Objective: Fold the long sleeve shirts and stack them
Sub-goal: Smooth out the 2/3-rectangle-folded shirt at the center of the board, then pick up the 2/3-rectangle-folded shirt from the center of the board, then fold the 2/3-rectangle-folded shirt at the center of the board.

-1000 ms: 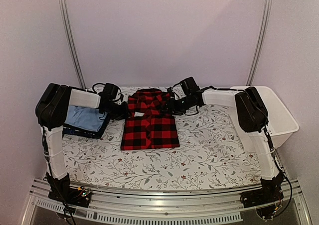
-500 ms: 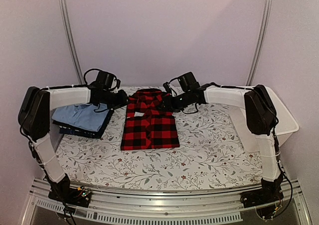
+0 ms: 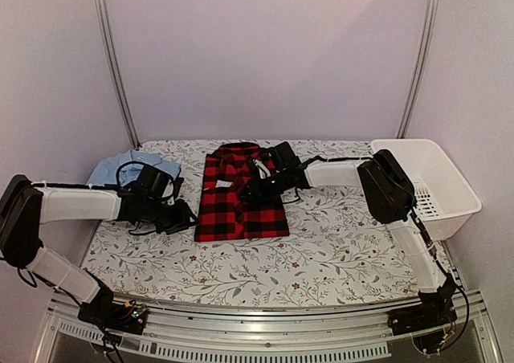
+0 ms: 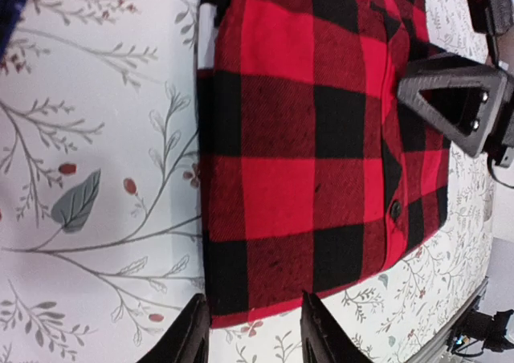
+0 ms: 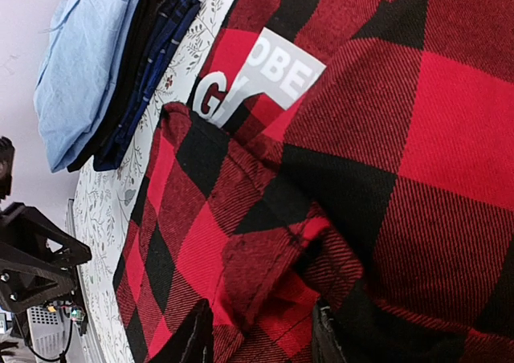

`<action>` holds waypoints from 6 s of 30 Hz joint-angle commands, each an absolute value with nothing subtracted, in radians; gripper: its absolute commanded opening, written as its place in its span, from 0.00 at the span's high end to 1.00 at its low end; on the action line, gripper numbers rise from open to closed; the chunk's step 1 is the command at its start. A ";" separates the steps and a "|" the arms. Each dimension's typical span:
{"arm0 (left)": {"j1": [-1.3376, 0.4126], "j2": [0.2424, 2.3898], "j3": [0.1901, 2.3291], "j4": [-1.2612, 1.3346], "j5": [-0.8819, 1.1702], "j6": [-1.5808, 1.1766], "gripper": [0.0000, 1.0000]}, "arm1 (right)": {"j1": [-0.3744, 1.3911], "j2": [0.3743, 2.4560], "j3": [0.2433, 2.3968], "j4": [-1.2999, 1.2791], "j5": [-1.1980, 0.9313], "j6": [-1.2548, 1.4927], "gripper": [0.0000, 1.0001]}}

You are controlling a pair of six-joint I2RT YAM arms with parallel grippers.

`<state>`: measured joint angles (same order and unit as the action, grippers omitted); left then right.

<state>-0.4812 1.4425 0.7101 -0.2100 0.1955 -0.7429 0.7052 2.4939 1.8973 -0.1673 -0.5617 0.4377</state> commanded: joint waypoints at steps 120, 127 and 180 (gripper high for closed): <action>-0.748 1.033 0.726 -0.584 0.123 -0.928 1.00 | 0.864 1.394 0.990 -0.385 -0.136 0.716 1.00; -0.377 1.513 1.065 -0.352 0.310 -0.602 1.00 | 0.623 1.837 1.387 -0.273 -0.215 0.565 1.00; -0.483 1.699 1.048 -0.226 0.212 -0.670 0.39 | 0.596 1.768 1.109 -0.180 -0.124 0.568 0.47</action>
